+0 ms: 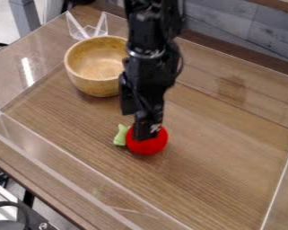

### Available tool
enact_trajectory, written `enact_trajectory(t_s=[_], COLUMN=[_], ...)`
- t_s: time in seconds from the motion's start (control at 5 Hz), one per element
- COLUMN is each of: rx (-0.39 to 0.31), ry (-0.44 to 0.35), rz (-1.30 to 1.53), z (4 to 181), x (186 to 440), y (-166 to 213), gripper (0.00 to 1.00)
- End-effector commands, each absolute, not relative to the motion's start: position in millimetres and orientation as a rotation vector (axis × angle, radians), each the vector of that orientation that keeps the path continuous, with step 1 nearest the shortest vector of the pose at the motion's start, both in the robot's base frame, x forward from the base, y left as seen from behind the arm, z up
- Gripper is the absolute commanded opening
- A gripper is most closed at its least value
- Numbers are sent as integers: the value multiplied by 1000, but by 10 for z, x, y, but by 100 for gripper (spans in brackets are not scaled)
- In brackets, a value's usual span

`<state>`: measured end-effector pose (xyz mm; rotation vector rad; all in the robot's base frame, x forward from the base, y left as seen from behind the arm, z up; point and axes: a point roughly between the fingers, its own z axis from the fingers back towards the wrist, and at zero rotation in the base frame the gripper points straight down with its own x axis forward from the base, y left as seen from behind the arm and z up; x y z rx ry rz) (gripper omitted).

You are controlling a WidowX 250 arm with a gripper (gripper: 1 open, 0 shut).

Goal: Move the red fruit to the left

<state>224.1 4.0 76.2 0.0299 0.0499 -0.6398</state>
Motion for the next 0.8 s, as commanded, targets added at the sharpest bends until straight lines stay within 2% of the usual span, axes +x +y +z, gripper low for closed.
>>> enact_trajectory(t_s=[0.0, 0.6], rx=[67, 93], ry=[-23, -63], rz=[-639, -595], z=[715, 433], x=[2284, 2320], y=[47, 60], gripper=[100, 100])
